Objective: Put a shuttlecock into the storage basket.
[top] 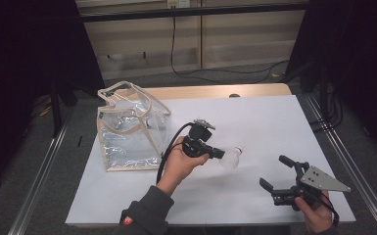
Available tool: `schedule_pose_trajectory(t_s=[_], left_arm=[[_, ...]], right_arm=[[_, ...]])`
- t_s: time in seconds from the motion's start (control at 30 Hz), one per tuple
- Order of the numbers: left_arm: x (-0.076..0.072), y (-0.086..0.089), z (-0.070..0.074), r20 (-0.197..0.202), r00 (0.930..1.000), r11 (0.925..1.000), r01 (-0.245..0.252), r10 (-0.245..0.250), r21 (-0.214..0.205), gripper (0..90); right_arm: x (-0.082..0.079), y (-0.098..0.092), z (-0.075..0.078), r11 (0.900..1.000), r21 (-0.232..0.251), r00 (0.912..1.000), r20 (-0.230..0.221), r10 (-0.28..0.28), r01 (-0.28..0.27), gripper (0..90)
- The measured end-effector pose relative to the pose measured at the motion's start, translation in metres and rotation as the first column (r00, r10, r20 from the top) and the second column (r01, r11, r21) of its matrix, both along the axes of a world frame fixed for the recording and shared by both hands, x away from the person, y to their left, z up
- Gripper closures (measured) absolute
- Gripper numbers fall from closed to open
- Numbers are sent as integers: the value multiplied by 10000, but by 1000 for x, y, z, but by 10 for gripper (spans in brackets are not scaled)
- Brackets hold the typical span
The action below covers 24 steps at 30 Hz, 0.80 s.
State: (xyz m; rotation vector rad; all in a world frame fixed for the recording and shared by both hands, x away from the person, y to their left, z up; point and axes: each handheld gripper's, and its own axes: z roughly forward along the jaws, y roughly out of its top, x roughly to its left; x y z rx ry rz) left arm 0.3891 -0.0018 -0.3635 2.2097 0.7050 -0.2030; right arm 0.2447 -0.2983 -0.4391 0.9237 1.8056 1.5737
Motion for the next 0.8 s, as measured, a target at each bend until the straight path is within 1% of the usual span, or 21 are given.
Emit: schedule_pose_trajectory(t_s=[0.1,0.13,0.2,0.3,0.33,0.37,0.4,0.53,0.57,0.7,0.73,0.8], left_arm=[[0,2,3,15,10000,10000,-24,24,41,900],[1,2,4,55,10000,9999,-34,33,127,900],[1,4,6,76,10000,10000,33,-33,72,900],[2,5,10,100,9999,9999,-15,14,104,900],[1,5,11,129,9999,9998,-58,56,180,900],[2,6,11,125,9999,9999,-5,3,124,900],[2,7,13,116,9999,9998,-74,72,192,900],[3,9,16,87,9999,9999,-92,91,106,900],[4,10,17,126,9999,9999,-25,23,135,900],[4,13,20,91,9999,9999,-119,119,51,900],[4,14,21,140,9998,9998,-138,137,120,900],[4,15,23,85,9998,9998,-182,181,102,900]], right_arm=[[-1,-1,0,10000,-11,10000,1,-22,22,2],[-1,-1,0,10000,-12,10000,-2,-33,33,2],[-1,-2,0,10000,-25,10000,14,-42,42,2],[-2,-2,0,10000,-7,10000,-1,-67,67,2],[-2,-2,0,10000,-9,10000,-6,-79,79,2],[-3,-2,0,10000,-17,10000,10,-86,86,2],[-3,-3,0,10000,-11,10000,20,-82,82,2],[-4,-3,0,9999,10,9999,1,-124,124,2],[-4,-3,0,9999,2,9999,-6,-140,140,2],[-4,-3,0,9999,4,9999,18,-110,110,2],[-4,-3,0,10000,-4,10000,17,-83,83,2],[-3,-2,0,10000,-4,10000,24,-69,69,2]])
